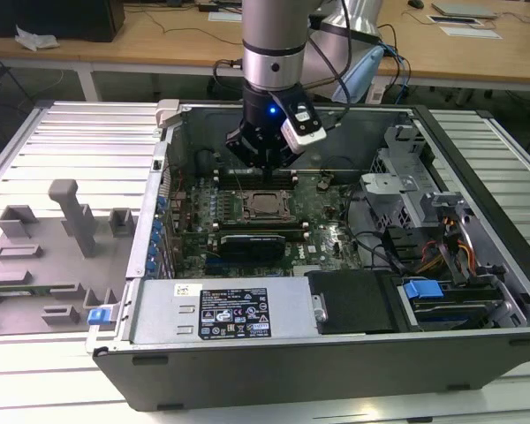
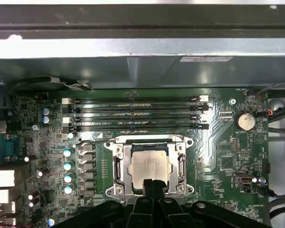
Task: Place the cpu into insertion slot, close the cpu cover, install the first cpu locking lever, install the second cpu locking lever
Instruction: 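Install the first cpu locking lever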
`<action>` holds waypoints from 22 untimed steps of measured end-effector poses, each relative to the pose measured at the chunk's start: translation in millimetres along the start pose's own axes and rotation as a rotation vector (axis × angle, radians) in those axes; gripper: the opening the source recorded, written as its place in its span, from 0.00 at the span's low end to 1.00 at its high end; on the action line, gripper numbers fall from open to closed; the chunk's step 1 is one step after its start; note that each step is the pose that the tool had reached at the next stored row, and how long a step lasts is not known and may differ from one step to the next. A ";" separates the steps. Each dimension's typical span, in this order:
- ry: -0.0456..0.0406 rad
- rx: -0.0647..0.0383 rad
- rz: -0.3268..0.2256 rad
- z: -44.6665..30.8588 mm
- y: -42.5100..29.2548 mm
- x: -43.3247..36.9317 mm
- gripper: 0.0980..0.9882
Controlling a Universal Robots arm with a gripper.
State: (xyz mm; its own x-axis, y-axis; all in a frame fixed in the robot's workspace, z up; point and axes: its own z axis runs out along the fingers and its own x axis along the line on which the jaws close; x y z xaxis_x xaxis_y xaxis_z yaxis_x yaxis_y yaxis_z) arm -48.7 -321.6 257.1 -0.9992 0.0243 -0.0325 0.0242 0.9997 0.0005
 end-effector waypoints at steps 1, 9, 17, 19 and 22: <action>-0.0032 0.000 0.000 -0.2 0.4 6.5 0.01; -0.0191 0.000 0.000 -1.1 4.3 36.9 0.01; -0.0252 -0.001 0.000 -1.6 6.1 56.9 0.01; -0.0268 -0.001 0.000 -1.5 6.1 61.0 0.01; -0.0319 -0.012 0.000 -0.7 6.0 65.9 0.01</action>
State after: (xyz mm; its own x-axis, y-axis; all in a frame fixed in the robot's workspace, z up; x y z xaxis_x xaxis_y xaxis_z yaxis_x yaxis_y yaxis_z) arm -114.4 -314.1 255.7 -0.9976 0.0241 -0.0644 0.0233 0.9997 0.0123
